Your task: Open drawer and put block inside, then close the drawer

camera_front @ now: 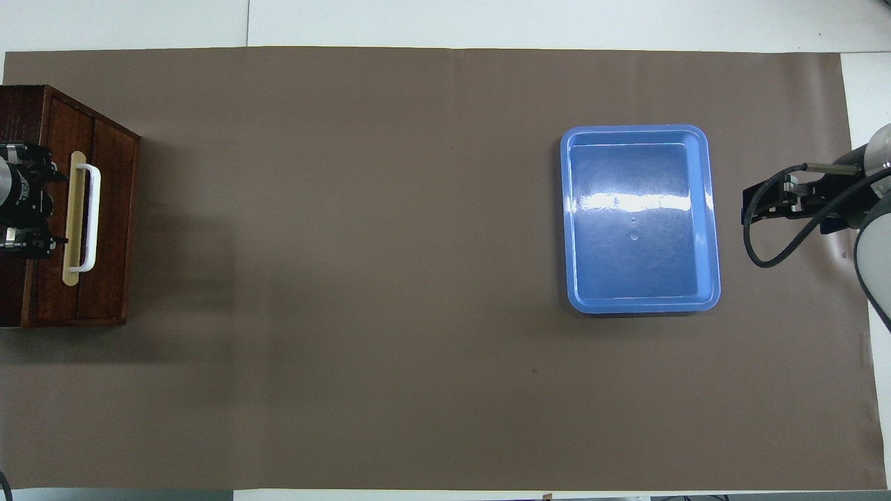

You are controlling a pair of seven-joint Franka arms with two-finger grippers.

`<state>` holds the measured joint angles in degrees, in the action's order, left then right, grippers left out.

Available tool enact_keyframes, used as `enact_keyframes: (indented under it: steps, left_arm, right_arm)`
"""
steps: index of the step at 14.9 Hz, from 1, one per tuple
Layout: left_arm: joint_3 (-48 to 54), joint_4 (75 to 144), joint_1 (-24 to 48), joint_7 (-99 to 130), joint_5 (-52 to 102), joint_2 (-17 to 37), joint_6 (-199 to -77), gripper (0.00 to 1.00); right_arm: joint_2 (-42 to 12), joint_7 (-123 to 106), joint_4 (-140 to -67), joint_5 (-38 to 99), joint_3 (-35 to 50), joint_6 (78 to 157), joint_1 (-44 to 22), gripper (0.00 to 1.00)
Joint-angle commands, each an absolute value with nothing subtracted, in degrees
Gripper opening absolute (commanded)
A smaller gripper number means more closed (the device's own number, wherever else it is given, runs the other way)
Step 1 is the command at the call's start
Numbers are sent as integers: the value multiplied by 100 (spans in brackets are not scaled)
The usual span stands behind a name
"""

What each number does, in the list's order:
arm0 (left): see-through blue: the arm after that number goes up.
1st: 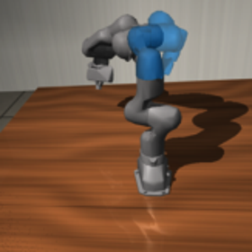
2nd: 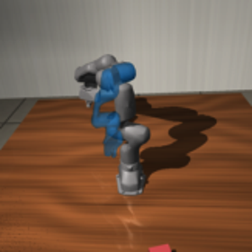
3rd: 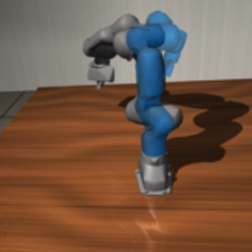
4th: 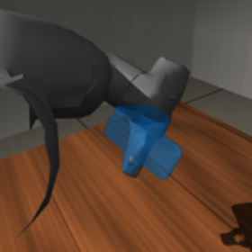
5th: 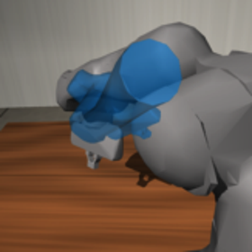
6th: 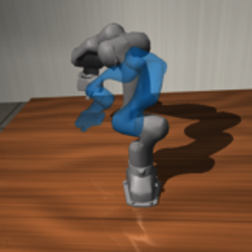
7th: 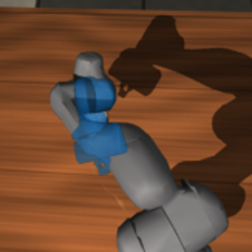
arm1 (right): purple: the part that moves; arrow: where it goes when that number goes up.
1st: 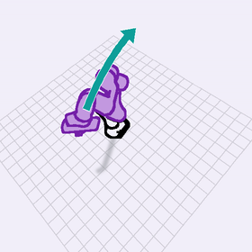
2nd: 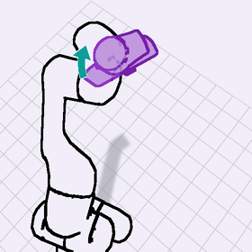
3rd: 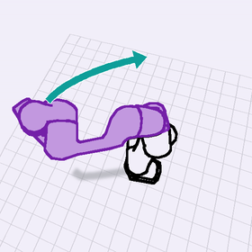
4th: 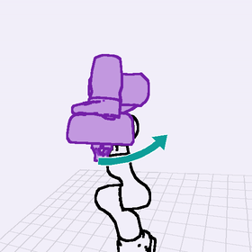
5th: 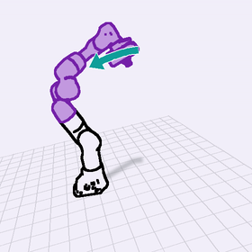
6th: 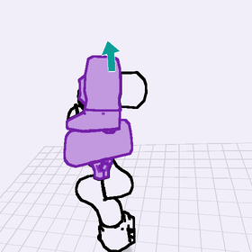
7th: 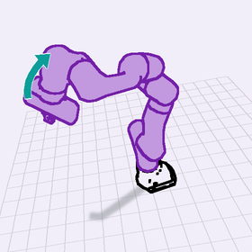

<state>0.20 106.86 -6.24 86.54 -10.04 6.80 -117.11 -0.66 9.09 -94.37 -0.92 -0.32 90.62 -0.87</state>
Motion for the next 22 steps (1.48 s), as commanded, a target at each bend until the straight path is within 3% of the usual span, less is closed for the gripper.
enact_keyframes:
  steps: [1,6,14,22]
  left_arm:
    - [9,10600,-686,8465,-1143,651,-11620,100]
    - [62,10600,-659,6808,-933,45,-11093,100]
    - [123,10318,-554,2888,114,-342,-9871,100]
    - [79,9538,-80,589,123,-238,-8694,100]
  right_arm:
    - [62,1002,-9571,-158,35,9053,-18,100]
    - [62,993,-9571,-158,35,9053,-18,100]
    - [62,1002,-9571,-158,35,9053,-18,100]
    - [62,1002,-9571,-158,35,9053,-18,100]
